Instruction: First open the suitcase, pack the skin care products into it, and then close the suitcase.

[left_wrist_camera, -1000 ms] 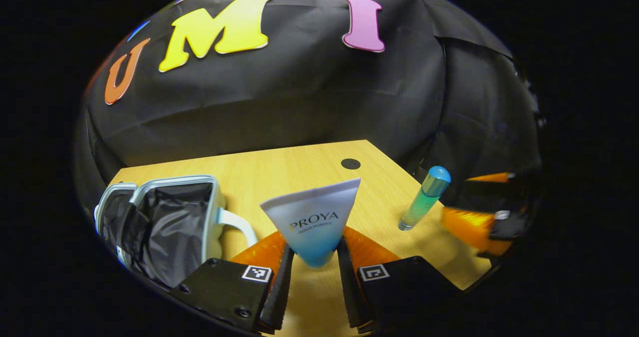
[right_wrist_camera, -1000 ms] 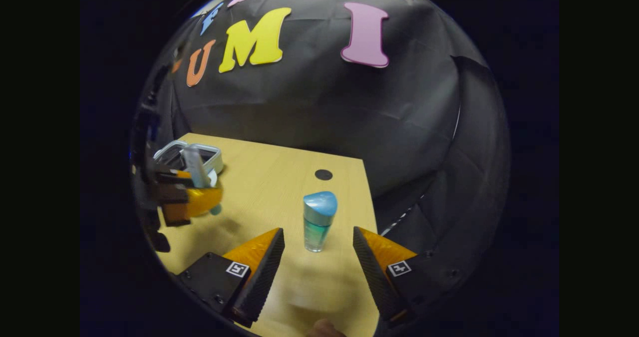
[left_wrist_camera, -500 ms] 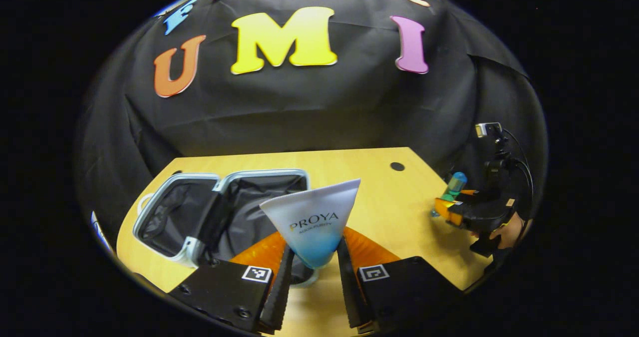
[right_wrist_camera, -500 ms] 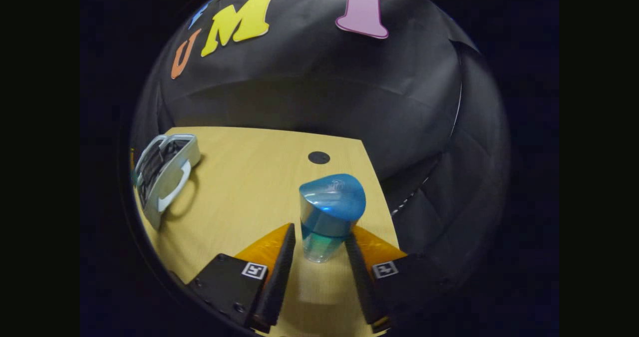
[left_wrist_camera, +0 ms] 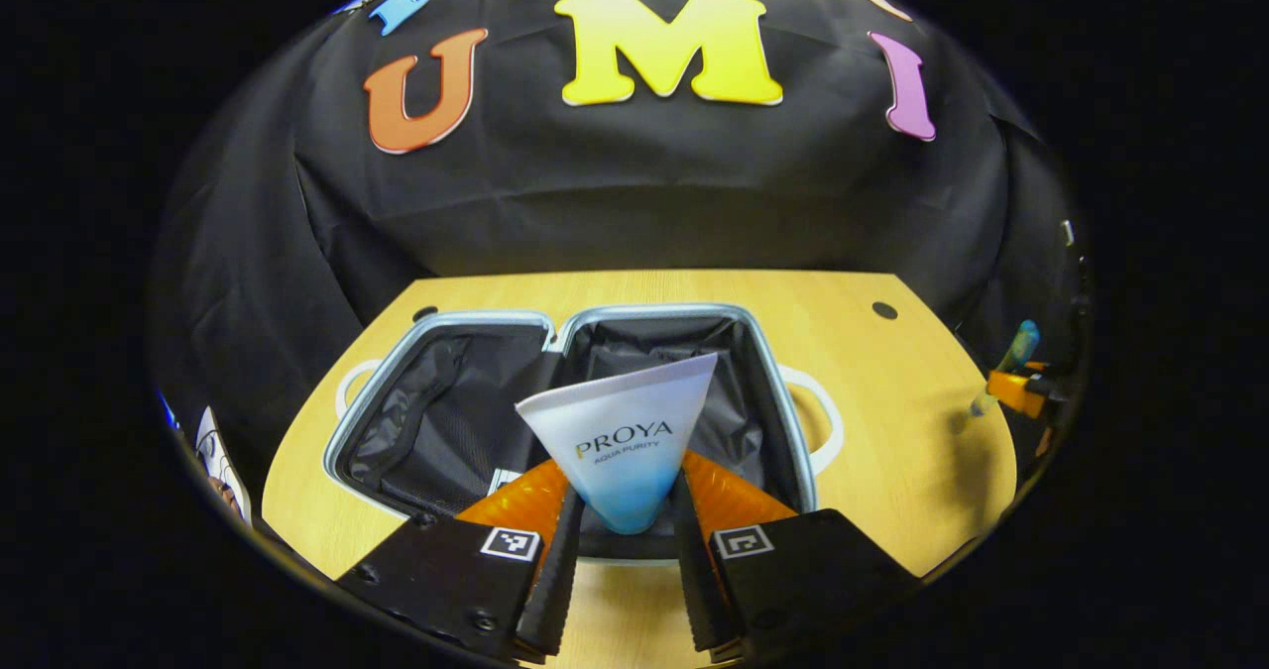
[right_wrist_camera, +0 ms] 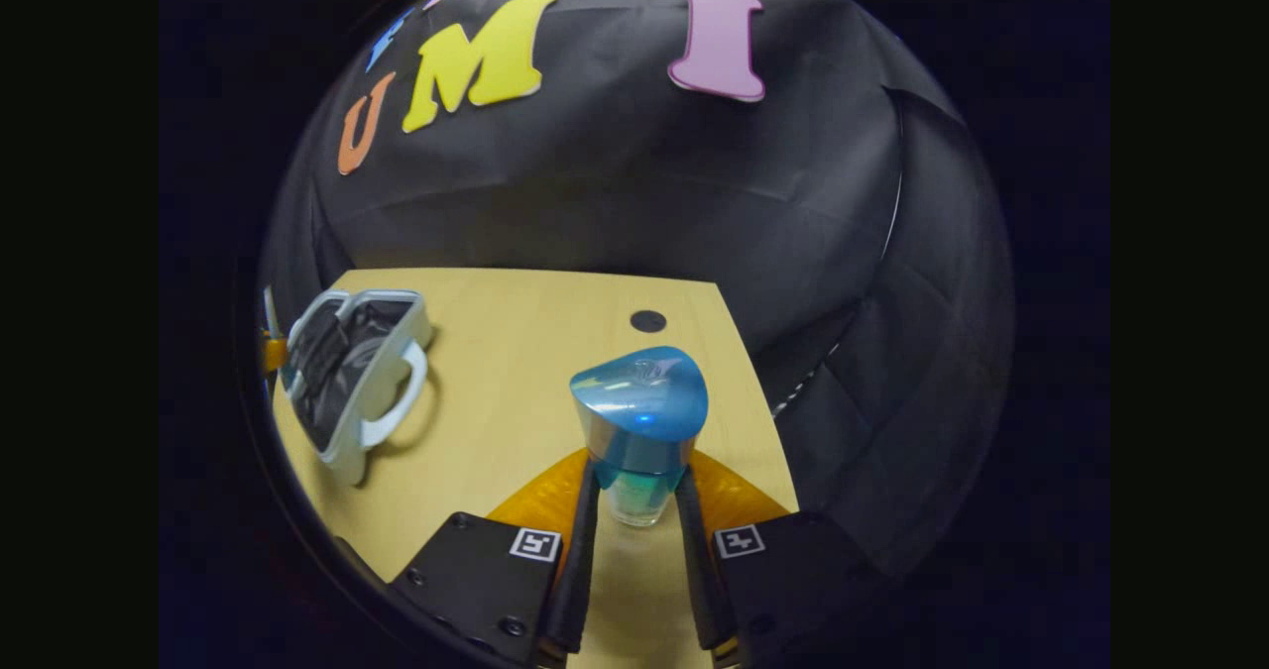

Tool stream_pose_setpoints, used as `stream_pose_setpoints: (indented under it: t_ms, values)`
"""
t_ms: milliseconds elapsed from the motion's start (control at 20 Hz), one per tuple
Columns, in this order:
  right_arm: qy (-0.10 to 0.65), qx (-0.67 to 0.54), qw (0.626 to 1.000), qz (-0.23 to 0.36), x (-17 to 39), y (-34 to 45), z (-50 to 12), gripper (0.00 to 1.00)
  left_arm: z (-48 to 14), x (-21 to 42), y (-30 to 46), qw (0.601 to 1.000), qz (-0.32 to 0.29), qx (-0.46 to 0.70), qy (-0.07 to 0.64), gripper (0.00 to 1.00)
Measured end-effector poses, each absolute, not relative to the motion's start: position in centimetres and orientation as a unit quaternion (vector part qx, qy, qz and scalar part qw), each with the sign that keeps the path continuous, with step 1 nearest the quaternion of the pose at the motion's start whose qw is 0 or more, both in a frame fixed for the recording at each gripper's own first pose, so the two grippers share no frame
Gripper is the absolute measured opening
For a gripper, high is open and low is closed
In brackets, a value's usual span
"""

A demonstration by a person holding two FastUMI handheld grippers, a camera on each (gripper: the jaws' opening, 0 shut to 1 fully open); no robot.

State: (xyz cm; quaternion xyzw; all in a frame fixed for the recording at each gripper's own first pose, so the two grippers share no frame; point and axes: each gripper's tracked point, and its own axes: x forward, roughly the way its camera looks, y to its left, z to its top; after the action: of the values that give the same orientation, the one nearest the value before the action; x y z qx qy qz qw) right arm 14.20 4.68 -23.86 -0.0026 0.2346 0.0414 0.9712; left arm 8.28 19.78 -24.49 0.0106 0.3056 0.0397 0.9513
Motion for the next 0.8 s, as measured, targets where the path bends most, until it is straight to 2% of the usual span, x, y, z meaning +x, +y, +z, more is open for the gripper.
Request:
stream_pose_setpoints:
  t_ms: [100, 200, 400, 800]
  values:
    - [0.220, -0.006, 0.974, 0.056, 11.4, 6.5, -21.2, 0.40, -26.5, 9.0, 20.2, 0.941, 0.029, 0.008, 0.337, 0.49]
    - [0.205, 0.009, 0.978, 0.046, 8.9, 7.6, -18.9, 0.39, -28.2, 10.0, 20.2, 0.934, 0.017, 0.004, 0.357, 0.49]
    - [0.200, 0.008, 0.978, 0.056, 4.5, 11.3, -17.5, 0.39, -31.9, 10.9, 21.3, 0.913, 0.018, 0.004, 0.409, 0.49]
    - [0.215, -0.013, 0.975, 0.057, 2.1, 15.7, -17.5, 0.39, -33.7, 13.3, 21.4, 0.903, -0.002, 0.031, 0.428, 0.49]
